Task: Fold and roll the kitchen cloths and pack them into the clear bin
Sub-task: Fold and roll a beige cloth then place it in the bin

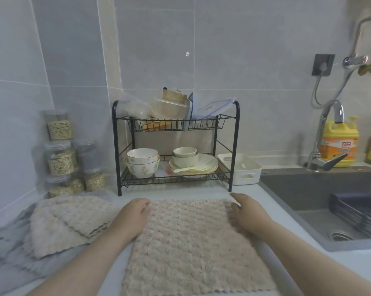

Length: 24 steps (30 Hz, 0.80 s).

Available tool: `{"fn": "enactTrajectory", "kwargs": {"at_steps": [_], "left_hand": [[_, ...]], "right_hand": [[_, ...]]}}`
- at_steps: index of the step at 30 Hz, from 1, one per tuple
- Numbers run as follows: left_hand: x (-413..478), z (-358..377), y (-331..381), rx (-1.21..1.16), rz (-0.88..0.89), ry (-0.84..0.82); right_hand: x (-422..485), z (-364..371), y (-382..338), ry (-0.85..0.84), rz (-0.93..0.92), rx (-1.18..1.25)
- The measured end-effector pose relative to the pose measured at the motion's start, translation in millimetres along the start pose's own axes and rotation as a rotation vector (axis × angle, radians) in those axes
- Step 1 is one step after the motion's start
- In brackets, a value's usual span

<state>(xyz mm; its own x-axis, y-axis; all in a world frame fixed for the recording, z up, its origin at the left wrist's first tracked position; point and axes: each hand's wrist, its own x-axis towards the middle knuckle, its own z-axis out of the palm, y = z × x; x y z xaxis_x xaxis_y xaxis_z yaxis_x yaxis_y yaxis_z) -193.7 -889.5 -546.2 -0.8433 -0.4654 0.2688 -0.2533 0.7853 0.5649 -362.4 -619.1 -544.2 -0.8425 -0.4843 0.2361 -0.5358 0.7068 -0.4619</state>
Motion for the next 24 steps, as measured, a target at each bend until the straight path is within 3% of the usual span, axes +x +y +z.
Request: {"fn": "enactTrajectory", "kwargs": {"at_steps": [7, 9, 16, 21, 24], "left_hand": [[61, 21, -20, 0.287, -0.09, -0.135], [74, 21, -16, 0.28, -0.099, -0.152], [83, 8, 3, 0.044, -0.141, -0.026], [65, -24, 17, 0.031, -0.058, 0.031], [41, -39, 23, 0.021, -0.044, 0.03]], "right_hand": [[47, 22, 1, -0.156, -0.024, -0.386], [58, 28, 2, -0.124, -0.003, -0.328], [66, 21, -3, 0.181, 0.095, 0.236], [48, -15, -12, 0.133, 0.024, 0.232], [23, -37, -14, 0.141, -0.025, 0.105]]}}
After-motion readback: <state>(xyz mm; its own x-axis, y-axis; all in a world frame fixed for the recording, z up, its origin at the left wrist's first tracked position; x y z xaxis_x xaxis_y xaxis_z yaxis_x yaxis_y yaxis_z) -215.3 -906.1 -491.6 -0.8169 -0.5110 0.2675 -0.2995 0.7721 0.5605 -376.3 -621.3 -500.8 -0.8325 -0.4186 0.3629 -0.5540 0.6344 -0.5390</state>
